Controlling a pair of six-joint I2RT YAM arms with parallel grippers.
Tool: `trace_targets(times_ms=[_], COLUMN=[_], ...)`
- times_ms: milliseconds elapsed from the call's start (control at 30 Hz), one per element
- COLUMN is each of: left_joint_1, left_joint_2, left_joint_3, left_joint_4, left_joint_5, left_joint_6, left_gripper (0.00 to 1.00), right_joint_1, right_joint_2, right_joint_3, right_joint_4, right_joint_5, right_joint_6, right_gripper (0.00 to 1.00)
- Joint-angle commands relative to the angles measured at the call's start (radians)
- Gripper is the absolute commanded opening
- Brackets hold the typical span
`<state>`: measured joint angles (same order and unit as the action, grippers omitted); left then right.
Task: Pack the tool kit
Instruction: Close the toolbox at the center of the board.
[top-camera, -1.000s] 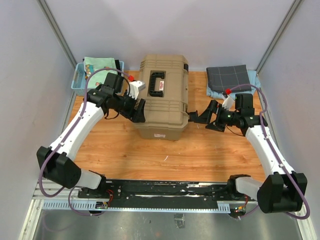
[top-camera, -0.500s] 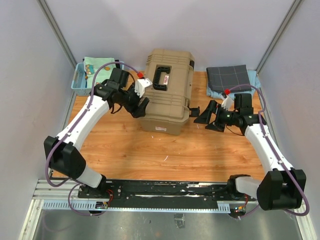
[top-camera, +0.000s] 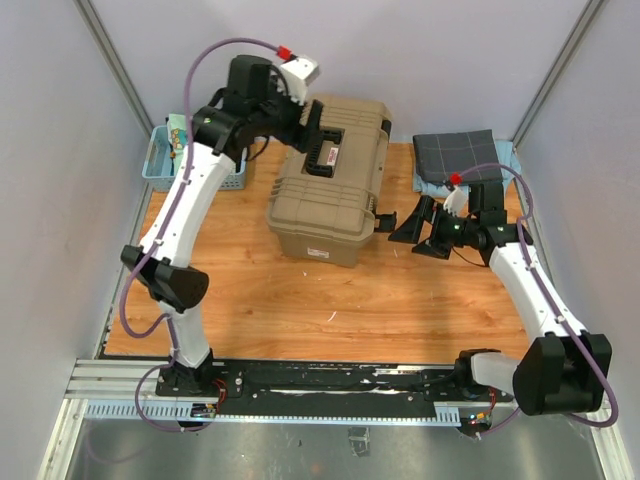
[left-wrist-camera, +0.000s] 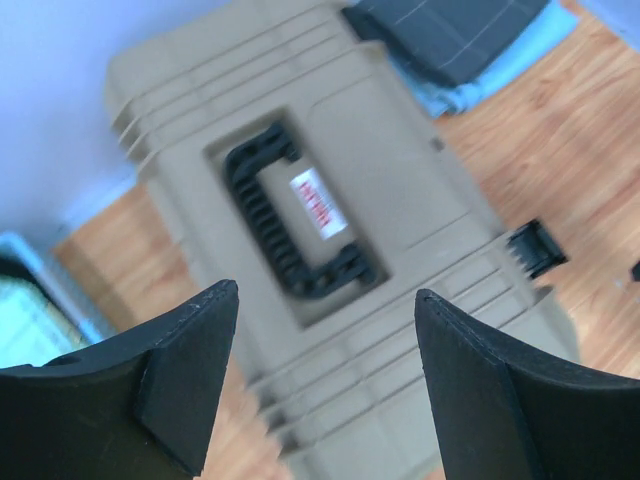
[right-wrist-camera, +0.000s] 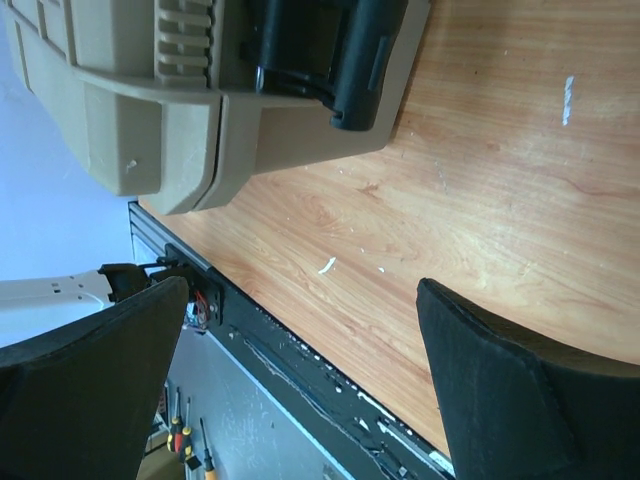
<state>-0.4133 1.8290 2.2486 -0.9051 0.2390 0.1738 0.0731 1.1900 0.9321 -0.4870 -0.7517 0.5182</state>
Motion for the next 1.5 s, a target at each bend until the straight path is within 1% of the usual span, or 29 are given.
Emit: trace_targets(times_ms=[0,67,133,200,300,467,533,600,700,800,833,867,933,1067,1167,1333,1467], left_joint_1=[-0.134,-0.163,-0.167,-0.167,-0.167,-0.166,-0.167,-0.181,-0.186,-0.186,-0.186,-0.186,-0.186,-0.186,-0.186,-0.185,-0.185], left_joint_2=[0.155,0.213,0.269,0.315,0.363,0.369,0.378,0.384,0.367,0.349,0.347,0.347,0.351,0.364,0.373,0.382,0.386], left_joint_3=[0.117,0.165,0.193,0.196,0.194,0.155,0.150,0.138,0.103,0.053,0.035,0.014,-0.020,-0.047,-0.065,-0.095,-0.108], left_joint_4=[-0.031,-0.030,-0.018,0.001,0.020,0.082,0.089,0.086,0.081,0.077,0.070,0.060,0.040,0.008,-0.005,-0.022,-0.026], left_joint_5=[-0.034,-0.050,-0.073,-0.115,-0.169,-0.202,-0.200,-0.233,-0.266,-0.341,-0.343,-0.332,-0.268,-0.090,0.003,0.082,0.107], left_joint_6=[-0.009,-0.007,-0.031,-0.040,-0.057,-0.117,-0.146,-0.146,-0.130,-0.121,-0.121,-0.130,-0.151,-0.186,-0.205,-0.222,-0.220], left_gripper=[0.75,0.76,0.75,0.75,0.75,0.75,0.76,0.76,0.76,0.76,0.76,0.76,0.76,0.76,0.76,0.76,0.76], right_joint_1=[-0.016,-0.025,-0.033,-0.035,-0.035,-0.035,-0.033,-0.032,-0.031,-0.030,-0.030,-0.030,-0.030,-0.030,-0.030,-0.030,-0.027], right_joint_2=[0.029,0.057,0.095,0.137,0.185,0.275,0.318,0.337,0.326,0.314,0.315,0.320,0.334,0.359,0.372,0.386,0.400], right_joint_3=[0.055,0.038,0.014,0.001,0.000,0.006,-0.003,-0.019,-0.020,-0.009,-0.009,-0.011,-0.021,-0.051,-0.057,-0.037,-0.031], right_joint_4=[0.041,0.122,0.220,0.299,0.368,0.443,0.504,0.555,0.536,0.490,0.485,0.484,0.498,0.607,0.685,0.744,0.816], right_joint_5=[0.057,0.049,0.020,-0.011,-0.039,-0.065,-0.102,-0.124,-0.115,-0.104,-0.103,-0.103,-0.108,-0.149,-0.174,-0.205,-0.232], right_joint_6=[-0.026,0.005,0.051,0.084,0.110,0.122,0.159,0.198,0.183,0.152,0.150,0.149,0.160,0.231,0.282,0.327,0.370], right_gripper=[0.98,0.98,0.98,0.98,0.98,0.98,0.98,0.98,0.98,0.98,0.98,0.98,0.98,0.98,0.98,0.98,0.98])
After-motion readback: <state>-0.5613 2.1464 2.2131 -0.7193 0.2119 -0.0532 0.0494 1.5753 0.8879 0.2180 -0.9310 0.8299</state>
